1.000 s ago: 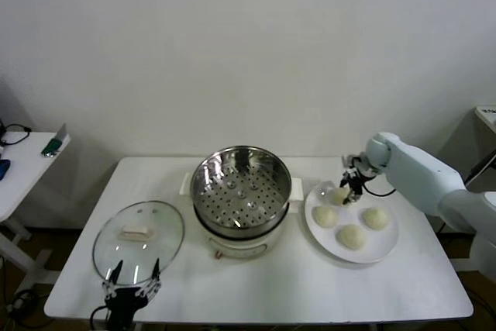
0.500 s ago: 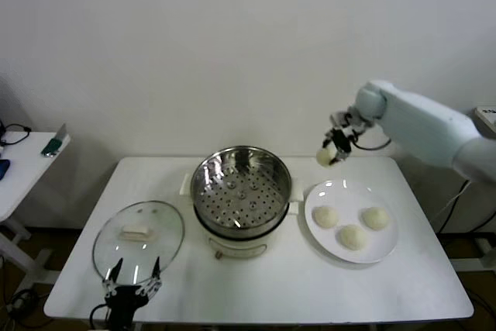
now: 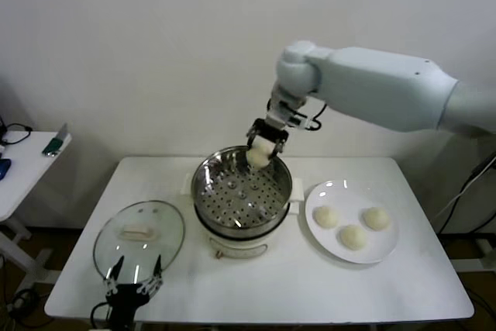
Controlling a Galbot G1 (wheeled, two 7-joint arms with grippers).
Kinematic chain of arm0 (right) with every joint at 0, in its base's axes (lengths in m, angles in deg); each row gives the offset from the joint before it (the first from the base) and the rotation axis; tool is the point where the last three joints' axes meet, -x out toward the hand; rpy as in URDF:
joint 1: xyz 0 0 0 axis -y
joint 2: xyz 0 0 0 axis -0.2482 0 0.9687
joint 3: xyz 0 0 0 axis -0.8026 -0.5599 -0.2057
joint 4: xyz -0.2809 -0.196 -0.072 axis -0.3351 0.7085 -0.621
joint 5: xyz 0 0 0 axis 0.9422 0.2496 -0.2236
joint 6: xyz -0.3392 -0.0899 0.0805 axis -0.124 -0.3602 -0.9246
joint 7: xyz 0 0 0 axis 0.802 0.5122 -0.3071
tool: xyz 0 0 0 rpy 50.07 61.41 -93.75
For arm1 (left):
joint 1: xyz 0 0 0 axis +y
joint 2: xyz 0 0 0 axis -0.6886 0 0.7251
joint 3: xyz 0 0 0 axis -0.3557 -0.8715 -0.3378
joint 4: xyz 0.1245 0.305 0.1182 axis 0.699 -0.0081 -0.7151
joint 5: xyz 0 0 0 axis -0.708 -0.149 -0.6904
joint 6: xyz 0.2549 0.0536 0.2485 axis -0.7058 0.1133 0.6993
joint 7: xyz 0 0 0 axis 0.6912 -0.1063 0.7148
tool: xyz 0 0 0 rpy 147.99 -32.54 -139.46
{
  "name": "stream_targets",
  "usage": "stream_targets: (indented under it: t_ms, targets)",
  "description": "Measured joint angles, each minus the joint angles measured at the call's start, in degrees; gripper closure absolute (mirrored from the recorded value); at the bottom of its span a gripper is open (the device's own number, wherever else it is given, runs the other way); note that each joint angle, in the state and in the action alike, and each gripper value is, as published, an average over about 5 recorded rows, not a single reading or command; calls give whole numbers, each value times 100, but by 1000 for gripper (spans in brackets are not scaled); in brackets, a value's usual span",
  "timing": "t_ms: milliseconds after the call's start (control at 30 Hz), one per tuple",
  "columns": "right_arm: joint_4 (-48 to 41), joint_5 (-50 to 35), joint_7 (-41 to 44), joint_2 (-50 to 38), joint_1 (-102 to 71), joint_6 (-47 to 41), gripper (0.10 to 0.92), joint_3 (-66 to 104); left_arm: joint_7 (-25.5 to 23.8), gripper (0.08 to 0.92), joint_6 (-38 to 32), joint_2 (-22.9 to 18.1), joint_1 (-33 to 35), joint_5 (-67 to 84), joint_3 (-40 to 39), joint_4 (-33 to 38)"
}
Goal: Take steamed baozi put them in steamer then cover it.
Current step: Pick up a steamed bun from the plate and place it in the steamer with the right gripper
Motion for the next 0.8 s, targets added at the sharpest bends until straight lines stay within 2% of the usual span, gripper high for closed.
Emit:
stream_targets:
  t_ms: [167,433,633,800]
  targets:
    - [-303,968,-271,313,-472,640,423,145,0,177,-10,-16,-7,-9,-6,0]
    - [-1308,2252,-740,836,-1295,1403,423,697,-1,177,-10,-18,-65,-14,3,-62]
    - [-2086,2806,-901,1232,-1729,1751,423,1056,-3,177,-8,-17,-114,0,17,-91]
    - [-2510,2938,-895,1426,-1890,1891,421,1167,-3,177,-9,-11,-109,14,32,-92]
